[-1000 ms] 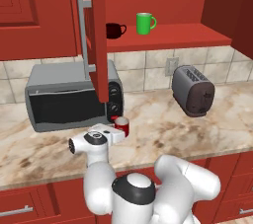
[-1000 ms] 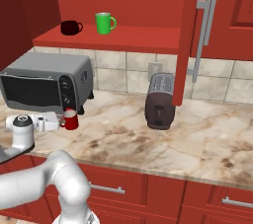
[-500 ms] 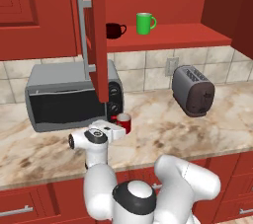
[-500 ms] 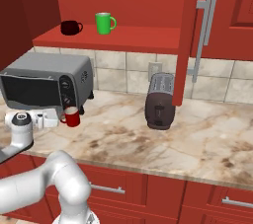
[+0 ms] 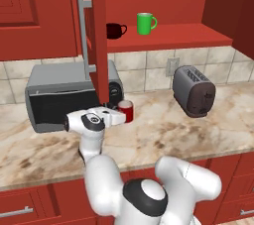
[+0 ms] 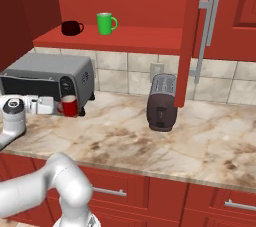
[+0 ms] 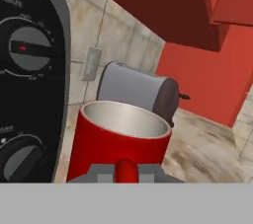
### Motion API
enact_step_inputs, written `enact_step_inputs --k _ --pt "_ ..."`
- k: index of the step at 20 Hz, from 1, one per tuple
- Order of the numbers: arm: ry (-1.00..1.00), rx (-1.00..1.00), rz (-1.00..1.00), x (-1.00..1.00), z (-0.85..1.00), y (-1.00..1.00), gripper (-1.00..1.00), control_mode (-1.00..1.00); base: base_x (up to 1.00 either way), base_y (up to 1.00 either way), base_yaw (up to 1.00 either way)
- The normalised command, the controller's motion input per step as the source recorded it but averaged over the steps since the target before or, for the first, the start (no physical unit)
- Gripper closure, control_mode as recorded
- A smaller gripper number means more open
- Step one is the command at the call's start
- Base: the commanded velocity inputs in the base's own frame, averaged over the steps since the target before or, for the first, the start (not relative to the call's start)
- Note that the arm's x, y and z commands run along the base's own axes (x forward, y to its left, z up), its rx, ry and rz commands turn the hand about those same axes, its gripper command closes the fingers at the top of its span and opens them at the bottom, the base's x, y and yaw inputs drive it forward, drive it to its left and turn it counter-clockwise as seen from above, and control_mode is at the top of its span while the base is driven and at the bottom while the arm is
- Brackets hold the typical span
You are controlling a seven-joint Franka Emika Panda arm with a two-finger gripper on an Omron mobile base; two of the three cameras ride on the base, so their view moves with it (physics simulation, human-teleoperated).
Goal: Pick the mug on the counter and place it in the cabinet with the handle facing the right, like the mugs already inside.
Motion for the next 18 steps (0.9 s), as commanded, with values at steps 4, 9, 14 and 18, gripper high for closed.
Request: enact_step_inputs --k 4,9,14,18 --pt "0.0 -0.1 0.01 -0.64 0.43 -0.23 1.0 -1.0 0.0 0.0 0.0" --pt "0.02 -0.05 0.0 -0.6 0.58 -0.31 1.0 -1.0 0.0 0.0 0.0" --pt "0.0 -0.07 0.05 -0.57 0.61 -0.39 1.0 -1.0 0.0 0.0 0.0" --pt "0.0 -0.06 0.1 -0.39 0.64 -0.38 1.0 -1.0 0.0 0.0 0.0"
